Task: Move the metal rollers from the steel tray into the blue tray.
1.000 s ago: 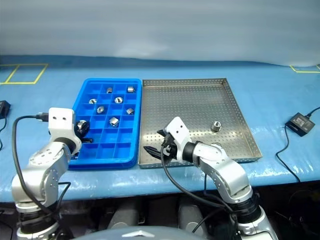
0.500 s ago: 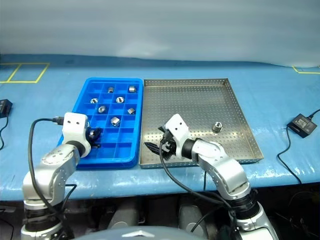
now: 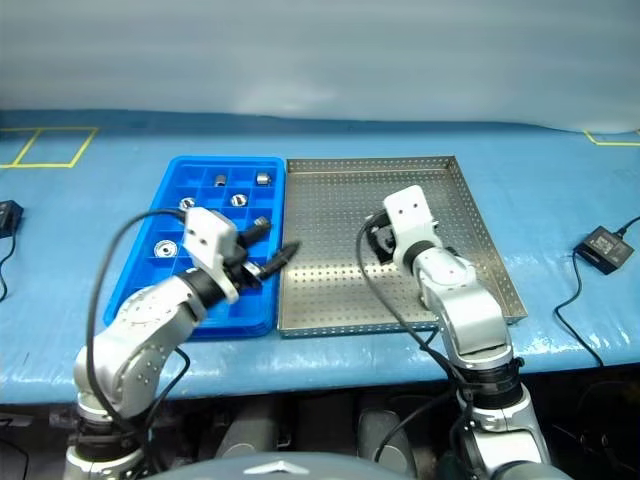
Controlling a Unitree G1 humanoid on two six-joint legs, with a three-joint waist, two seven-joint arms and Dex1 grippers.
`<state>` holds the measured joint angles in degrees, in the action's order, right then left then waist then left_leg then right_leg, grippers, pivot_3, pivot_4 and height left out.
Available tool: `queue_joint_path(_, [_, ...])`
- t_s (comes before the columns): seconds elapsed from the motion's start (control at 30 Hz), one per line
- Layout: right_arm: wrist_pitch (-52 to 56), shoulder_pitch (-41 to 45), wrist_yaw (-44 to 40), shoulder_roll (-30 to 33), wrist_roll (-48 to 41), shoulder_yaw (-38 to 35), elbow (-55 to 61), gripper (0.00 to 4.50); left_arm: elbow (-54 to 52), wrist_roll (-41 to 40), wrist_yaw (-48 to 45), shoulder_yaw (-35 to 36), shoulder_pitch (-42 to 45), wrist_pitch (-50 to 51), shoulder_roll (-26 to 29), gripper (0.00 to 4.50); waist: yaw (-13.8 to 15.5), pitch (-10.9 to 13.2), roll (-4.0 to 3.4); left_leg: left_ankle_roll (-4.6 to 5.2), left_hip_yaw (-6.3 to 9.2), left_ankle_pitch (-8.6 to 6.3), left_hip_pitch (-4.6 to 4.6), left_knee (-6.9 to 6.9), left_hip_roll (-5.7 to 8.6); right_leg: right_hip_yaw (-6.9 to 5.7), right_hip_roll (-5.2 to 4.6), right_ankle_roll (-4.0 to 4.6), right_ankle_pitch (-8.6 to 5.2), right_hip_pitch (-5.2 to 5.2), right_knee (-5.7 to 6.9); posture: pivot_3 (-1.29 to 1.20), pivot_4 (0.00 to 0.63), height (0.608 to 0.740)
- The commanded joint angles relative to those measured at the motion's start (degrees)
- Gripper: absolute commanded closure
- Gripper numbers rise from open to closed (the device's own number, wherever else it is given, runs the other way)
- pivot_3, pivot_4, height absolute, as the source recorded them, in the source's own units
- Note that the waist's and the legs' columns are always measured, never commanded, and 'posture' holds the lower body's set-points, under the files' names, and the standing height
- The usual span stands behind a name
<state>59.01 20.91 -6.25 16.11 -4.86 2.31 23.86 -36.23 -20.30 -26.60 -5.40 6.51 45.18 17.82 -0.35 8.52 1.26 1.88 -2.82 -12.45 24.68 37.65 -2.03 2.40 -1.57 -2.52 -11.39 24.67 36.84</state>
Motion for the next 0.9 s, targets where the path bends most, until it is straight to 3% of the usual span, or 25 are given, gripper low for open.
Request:
queue_joint_path(0.03, [0.41, 0.09, 8.61, -3.27, 4.82, -3.84, -2.47, 0.50, 1.29, 0.16, -4.29, -5.07, 0.27, -4.13, 1.75, 1.19, -0.50, 0.01, -0.02, 0.00, 0.00, 0.00, 0.01, 0.00, -0.01, 0.00, 0.03, 0.00, 0.00, 0.01, -0.01, -0.02, 0.150, 0.740])
queue_joint_path(0.17, [-0.73, 0.34, 12.53, -7.88, 4.95, -8.88, -5.73, 0.50, 4.01, 1.52, -4.69, -7.28, 1.32, -6.17, 2.84, 1.19, -1.36, 0.02, -0.03, 0.02, -0.06, 0.01, -0.01, 0.04, 0.00, 0.07, 0.09, -0.05, 0.01, 0.02, 0.02, -0.04, 0.150, 0.740])
queue_joint_path(0.63, [-4.98, 1.85, 13.13, -13.82, 2.15, -13.76, -17.82, 0.50, 4.47, 1.34, -4.56, -7.21, 1.95, -5.73, 3.65, 1.19, -2.76, 0.03, -0.06, 0.05, -0.05, 0.01, -0.03, 0.04, -0.04, 0.13, 0.10, -0.34, -0.06, -0.01, 0.01, -0.03, 0.150, 0.740])
queue_joint_path(0.73, [-6.56, 2.11, 13.82, -13.80, 2.49, -14.02, -19.67, 1.14, 4.16, 1.39, -4.15, -7.20, 1.74, -5.22, 3.80, 1.14, -2.79, 0.03, -0.06, 0.05, -0.04, 0.02, -0.03, 0.05, -0.03, 0.12, 0.10, -0.38, -0.07, -0.03, 0.01, -0.02, 0.150, 0.740])
queue_joint_path(0.87, [-6.78, 2.15, 13.46, -13.32, 2.53, -13.28, -20.27, 2.40, 3.85, 1.39, -3.52, -7.07, 1.57, -4.50, 4.02, 1.14, -2.80, 0.03, -0.06, 0.05, -0.03, 0.01, -0.03, 0.04, -0.03, 0.13, 0.10, -0.38, -0.08, -0.03, 0.00, -0.02, 0.150, 0.740])
queue_joint_path(0.9, [-6.92, 2.14, 13.46, -13.32, 2.48, -13.24, -20.35, 2.40, 3.78, 1.36, -3.42, -7.03, 1.48, -4.39, 4.08, 1.14, -2.78, 0.03, -0.06, 0.05, -0.02, 0.01, -0.03, 0.04, -0.03, 0.12, 0.10, -0.38, -0.08, -0.03, 0.00, -0.02, 0.150, 0.740])
